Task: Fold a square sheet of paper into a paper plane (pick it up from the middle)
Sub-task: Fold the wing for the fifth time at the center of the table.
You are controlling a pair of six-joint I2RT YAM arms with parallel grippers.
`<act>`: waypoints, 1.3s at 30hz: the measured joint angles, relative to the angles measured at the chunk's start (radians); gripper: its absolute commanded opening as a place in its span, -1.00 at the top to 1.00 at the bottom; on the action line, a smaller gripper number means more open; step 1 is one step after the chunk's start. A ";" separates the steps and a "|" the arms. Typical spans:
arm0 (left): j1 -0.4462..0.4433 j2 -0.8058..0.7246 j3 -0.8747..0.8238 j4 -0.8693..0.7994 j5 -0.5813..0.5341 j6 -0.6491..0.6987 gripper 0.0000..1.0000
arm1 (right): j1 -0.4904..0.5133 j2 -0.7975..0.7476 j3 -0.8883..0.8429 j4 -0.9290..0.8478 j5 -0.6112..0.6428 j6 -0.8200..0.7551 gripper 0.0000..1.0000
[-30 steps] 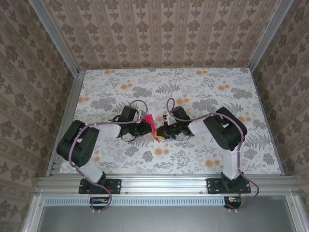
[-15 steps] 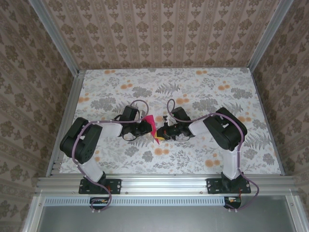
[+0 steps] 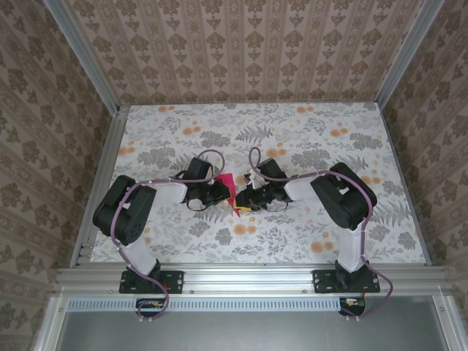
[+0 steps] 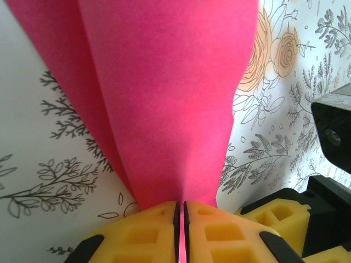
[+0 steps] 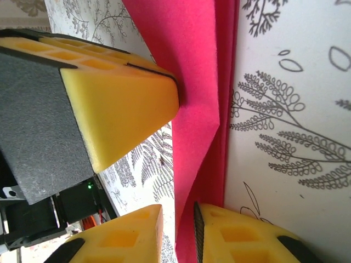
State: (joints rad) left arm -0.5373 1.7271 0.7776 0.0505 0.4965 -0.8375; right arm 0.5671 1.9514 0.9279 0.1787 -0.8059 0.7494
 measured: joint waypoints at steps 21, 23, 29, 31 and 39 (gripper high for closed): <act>0.000 0.021 0.035 -0.051 -0.003 -0.027 0.72 | 0.027 0.000 0.066 -0.146 0.090 -0.101 0.99; 0.000 0.021 0.035 -0.051 -0.003 -0.027 0.70 | 0.027 0.000 0.066 -0.146 0.092 -0.100 1.00; 0.000 0.008 0.036 -0.047 0.010 -0.019 0.53 | 0.027 0.000 0.065 -0.140 0.091 -0.090 1.00; 0.000 -0.015 0.033 -0.042 0.018 -0.012 0.48 | 0.027 0.000 0.064 -0.134 0.091 -0.087 1.00; -0.007 -0.085 0.004 0.028 0.050 0.005 0.52 | 0.027 0.002 0.064 -0.134 0.091 -0.084 1.00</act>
State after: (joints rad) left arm -0.5442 1.6424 0.7815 0.0788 0.5468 -0.8330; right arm 0.5938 1.9533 0.9916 0.0448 -0.7147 0.6655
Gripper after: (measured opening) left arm 0.250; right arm 0.048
